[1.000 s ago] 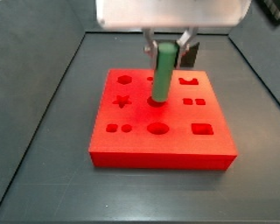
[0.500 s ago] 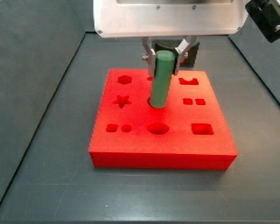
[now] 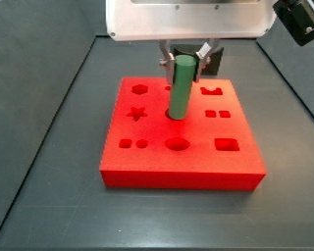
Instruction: Insert the round object.
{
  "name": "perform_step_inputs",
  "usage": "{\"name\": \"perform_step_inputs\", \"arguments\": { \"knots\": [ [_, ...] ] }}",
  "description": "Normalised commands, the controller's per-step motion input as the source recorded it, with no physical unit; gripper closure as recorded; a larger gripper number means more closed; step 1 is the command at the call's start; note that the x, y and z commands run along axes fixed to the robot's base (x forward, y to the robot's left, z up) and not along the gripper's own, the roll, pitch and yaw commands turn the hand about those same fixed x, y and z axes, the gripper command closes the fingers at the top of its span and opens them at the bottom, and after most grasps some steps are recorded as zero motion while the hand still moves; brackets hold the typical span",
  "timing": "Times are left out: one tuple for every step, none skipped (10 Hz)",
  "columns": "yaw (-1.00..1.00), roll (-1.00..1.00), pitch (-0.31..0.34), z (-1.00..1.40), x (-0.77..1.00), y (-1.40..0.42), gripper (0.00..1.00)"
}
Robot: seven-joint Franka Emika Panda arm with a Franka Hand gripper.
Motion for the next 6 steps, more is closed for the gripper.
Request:
{"name": "perform_step_inputs", "arguments": {
  "knots": [
    [-0.08,0.04,0.0,-0.04,-0.05,0.02,1.0],
    [-0.15,0.0,0.0,-0.05,-0.15,0.04,1.0],
    [-0.17,0.0,-0.007,-0.08,-0.2,0.03,1.0],
    [-0.11,0.08,-0.001,-0.09,-0.11,0.06,1.0],
    [-0.01,0.08,-0.001,-0.14,-0.04,0.0,1.0],
    [0.0,0.0,0.0,-0.03,0.0,0.0,1.0]
  ]
}}
